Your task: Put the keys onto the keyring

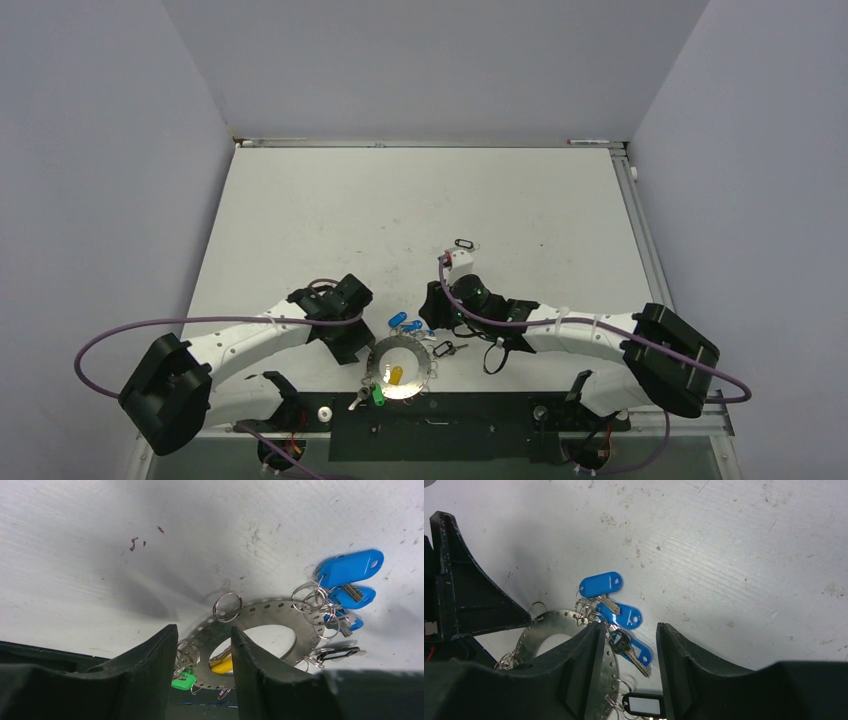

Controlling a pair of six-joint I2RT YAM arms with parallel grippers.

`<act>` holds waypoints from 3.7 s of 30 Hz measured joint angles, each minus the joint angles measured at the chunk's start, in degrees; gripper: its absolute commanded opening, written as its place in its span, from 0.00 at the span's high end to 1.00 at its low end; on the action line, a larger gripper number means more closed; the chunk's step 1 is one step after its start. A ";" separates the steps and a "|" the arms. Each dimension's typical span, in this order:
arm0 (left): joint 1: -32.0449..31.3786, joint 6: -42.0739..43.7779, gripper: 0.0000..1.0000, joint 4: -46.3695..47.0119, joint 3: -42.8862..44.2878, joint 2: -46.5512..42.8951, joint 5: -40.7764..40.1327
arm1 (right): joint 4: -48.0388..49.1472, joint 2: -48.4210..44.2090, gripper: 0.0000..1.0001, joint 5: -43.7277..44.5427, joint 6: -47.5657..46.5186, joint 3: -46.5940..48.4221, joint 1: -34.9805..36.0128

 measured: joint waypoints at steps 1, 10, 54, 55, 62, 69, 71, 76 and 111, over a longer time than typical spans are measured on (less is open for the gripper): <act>0.00 -0.44 0.61 0.66 -0.17 0.26 -0.28 | 0.52 0.11 0.58 -0.37 -0.17 0.00 -0.28; 0.00 -2.95 0.68 4.63 -1.42 2.71 -1.60 | 2.19 2.49 0.59 -3.58 -1.27 0.00 -1.84; -4.09 -1.09 1.00 9.20 -1.01 4.09 -8.39 | 4.61 2.58 0.61 -8.74 -1.95 -1.09 -3.67; -4.11 -0.42 1.00 9.42 -1.01 4.09 -8.46 | 4.59 2.58 0.61 -8.79 -1.99 -1.09 -3.67; -4.11 5.88 1.00 10.49 -0.92 1.92 -8.48 | 4.57 2.58 0.61 -8.94 -2.54 -1.09 -3.69; -4.11 14.53 1.00 8.33 4.28 -1.49 -8.74 | 4.50 1.75 0.61 -8.94 -4.63 -1.09 -3.72; -4.11 16.57 1.00 8.17 5.75 -1.99 -8.92 | 4.52 0.94 0.61 -8.92 -5.33 -1.09 -3.72; -4.28 21.46 1.00 7.91 6.51 -2.69 -8.98 | 4.48 -1.18 0.61 -8.74 -6.86 -1.09 -3.72; -7.67 63.67 1.00 -8.31 39.01 -2.14 4.76 | 16.28 -23.87 0.27 -35.08 -27.32 -7.17 -4.46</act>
